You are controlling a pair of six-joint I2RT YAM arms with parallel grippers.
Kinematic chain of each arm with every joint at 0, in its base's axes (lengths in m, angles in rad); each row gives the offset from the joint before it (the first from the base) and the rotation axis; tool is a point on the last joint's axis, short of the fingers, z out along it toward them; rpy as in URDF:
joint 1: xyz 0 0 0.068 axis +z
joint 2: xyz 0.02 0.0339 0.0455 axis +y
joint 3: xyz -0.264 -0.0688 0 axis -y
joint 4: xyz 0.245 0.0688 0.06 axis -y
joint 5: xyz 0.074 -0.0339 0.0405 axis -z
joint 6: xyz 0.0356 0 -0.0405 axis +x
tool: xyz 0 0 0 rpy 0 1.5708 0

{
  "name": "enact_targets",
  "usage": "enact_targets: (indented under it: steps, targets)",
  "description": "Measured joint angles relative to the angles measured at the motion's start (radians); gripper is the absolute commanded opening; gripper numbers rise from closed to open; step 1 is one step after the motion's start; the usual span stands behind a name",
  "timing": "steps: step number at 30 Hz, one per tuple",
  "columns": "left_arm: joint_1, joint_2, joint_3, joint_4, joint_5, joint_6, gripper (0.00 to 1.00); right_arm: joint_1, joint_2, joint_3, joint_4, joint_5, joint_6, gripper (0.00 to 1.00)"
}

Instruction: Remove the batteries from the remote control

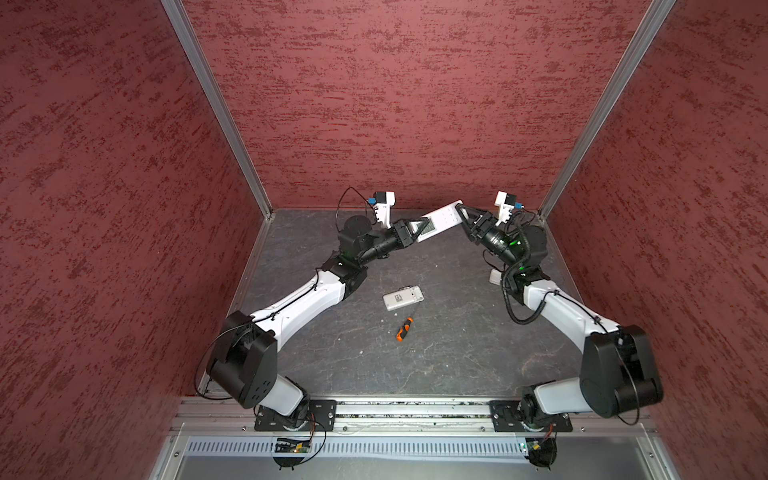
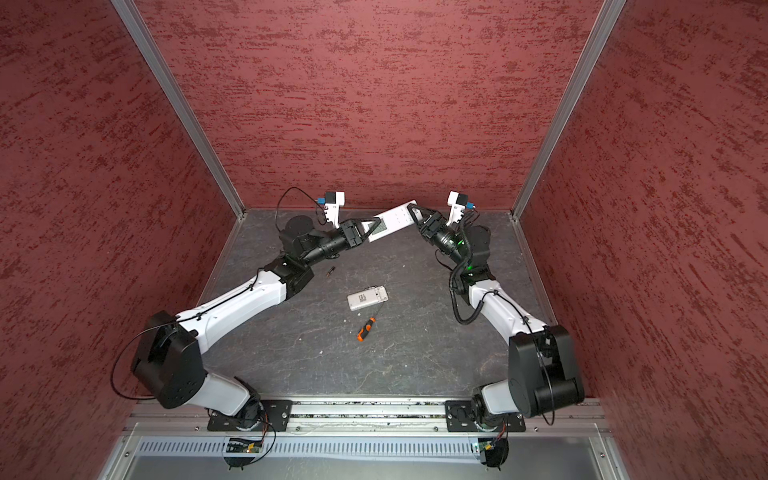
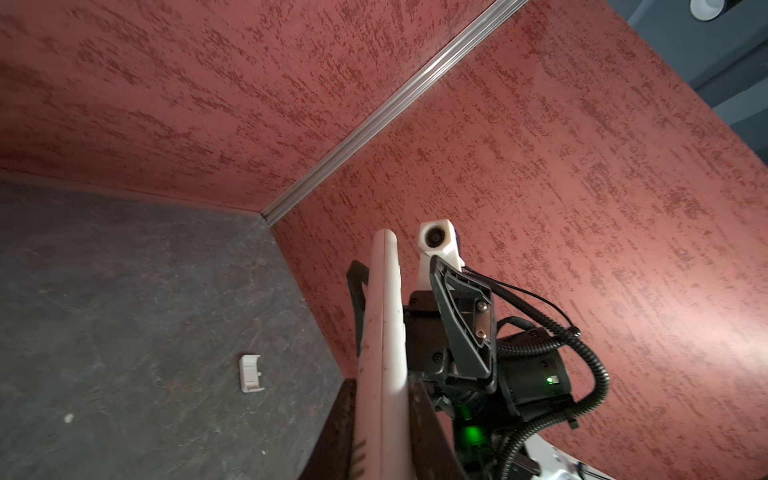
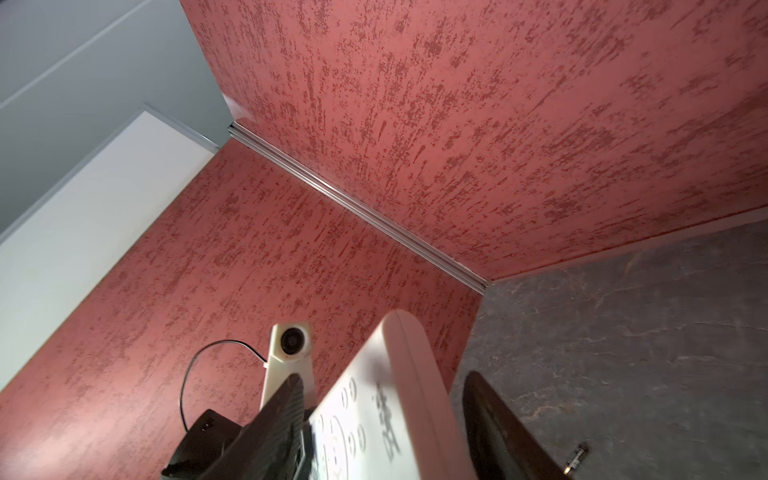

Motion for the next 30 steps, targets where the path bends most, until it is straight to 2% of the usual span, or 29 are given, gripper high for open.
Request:
enact_targets:
  steps: [5,8,12,15,19,23,27,30]
  targets:
    - [-0.012,-0.077,0.072,-0.232,-0.076,0.209,0.00,0.000,-0.108,0.034,-0.358,0.034,-0.150,0.63]
    - [-0.066,-0.097,0.129,-0.371,-0.197,0.380,0.00,0.000,-0.118,0.129,-0.601,0.058,-0.224,0.62]
    - [-0.231,-0.091,0.167,-0.490,-0.445,0.647,0.00,0.000,-0.118,0.278,-0.860,0.077,-0.287,0.62]
    - [-0.347,-0.069,0.130,-0.479,-0.650,0.847,0.00,0.000,-0.118,0.358,-0.977,0.077,-0.299,0.62]
    - [-0.442,-0.006,0.013,-0.328,-0.911,1.125,0.00,0.000,-0.117,0.410,-1.089,0.069,-0.289,0.61]
    - [-0.496,0.096,-0.089,-0.058,-1.101,1.442,0.00,0.000,-0.096,0.445,-1.218,0.068,-0.300,0.61]
    - [-0.532,0.233,-0.113,0.309,-1.207,1.794,0.00,0.000,-0.060,0.459,-1.303,0.055,-0.325,0.62]
    - [-0.555,0.340,-0.111,0.594,-1.230,2.052,0.00,0.000,-0.038,0.459,-1.340,0.053,-0.358,0.63]
